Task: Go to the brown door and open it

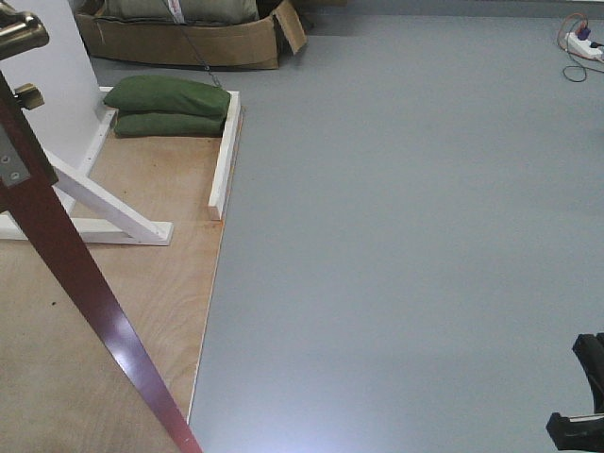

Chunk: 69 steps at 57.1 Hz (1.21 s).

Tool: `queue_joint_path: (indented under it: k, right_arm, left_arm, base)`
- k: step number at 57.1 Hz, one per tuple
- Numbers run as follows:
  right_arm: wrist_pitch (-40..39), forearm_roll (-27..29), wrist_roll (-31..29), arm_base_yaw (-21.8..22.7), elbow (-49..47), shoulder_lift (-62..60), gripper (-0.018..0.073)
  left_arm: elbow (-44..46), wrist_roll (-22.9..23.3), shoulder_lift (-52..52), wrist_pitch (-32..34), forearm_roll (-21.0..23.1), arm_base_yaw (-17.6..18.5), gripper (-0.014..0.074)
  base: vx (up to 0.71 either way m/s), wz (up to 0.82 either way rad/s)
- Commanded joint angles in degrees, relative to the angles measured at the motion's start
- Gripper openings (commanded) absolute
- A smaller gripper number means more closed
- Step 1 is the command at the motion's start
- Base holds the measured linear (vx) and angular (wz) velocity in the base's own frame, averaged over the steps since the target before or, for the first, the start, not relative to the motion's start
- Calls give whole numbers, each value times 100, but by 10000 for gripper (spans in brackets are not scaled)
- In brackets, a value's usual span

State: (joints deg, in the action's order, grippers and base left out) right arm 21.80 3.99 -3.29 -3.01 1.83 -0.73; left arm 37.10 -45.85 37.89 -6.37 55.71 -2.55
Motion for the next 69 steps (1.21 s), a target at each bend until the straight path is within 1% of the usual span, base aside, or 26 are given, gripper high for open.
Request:
queue_joint_path:
  k: [1,69]
  right_arm:
    - [-439,-21,-45,-8,19,-32,0]
    - [-469,-21,-45,-8,19,-32,0]
  left_arm:
    - [166,27,7,130,42,28,-6]
    - [166,27,60,117,42,28,-6]
  base:
    - [0,0]
    - [1,-1]
